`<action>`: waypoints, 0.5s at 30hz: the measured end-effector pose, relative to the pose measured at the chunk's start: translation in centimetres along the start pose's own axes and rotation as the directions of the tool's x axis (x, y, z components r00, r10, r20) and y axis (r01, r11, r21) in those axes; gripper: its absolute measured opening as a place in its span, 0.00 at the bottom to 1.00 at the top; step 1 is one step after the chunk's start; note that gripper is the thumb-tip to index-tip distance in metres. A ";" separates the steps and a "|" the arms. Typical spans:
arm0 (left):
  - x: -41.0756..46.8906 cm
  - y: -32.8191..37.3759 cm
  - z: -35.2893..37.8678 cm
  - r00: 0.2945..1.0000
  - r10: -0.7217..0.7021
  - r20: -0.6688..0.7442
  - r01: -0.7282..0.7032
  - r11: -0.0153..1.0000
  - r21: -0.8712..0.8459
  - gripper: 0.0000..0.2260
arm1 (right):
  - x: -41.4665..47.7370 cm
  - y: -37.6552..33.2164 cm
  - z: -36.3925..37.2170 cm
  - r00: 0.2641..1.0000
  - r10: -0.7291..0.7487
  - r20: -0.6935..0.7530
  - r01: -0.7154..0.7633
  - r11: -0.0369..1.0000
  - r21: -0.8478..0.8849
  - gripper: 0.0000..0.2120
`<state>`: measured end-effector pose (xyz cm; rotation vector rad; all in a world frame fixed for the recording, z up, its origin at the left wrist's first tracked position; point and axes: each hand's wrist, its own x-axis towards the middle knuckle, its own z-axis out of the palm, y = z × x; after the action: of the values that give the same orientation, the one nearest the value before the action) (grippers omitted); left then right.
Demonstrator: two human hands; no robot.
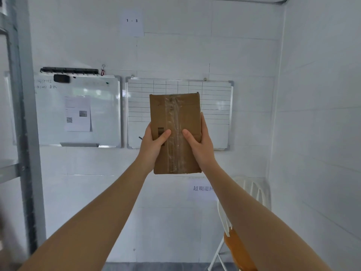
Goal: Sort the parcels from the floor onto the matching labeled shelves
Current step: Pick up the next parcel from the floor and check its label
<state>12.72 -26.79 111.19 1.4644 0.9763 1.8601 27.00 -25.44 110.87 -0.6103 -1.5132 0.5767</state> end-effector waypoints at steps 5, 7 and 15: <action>-0.9 -1.6 -0.9 0.999 -0.050 -0.017 0.050 0.999 0.018 0.27 | -1.7 1.6 0.9 0.998 0.065 0.007 -0.065 0.997 0.050 0.35; -1.0 -1.8 -1.4 0.998 -0.061 -0.028 0.062 0.998 0.027 0.27 | -1.9 1.8 1.4 0.997 0.075 0.009 -0.075 0.996 0.052 0.35; -1.8 -1.8 -1.7 0.988 0.057 -0.144 -0.030 0.983 0.181 0.32 | -2.3 2.6 3.2 0.997 0.082 -0.006 -0.082 0.996 0.036 0.35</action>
<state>11.50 -27.49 108.47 1.4755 1.2189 1.9804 23.88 -25.12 107.32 -0.6493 -1.4727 0.6622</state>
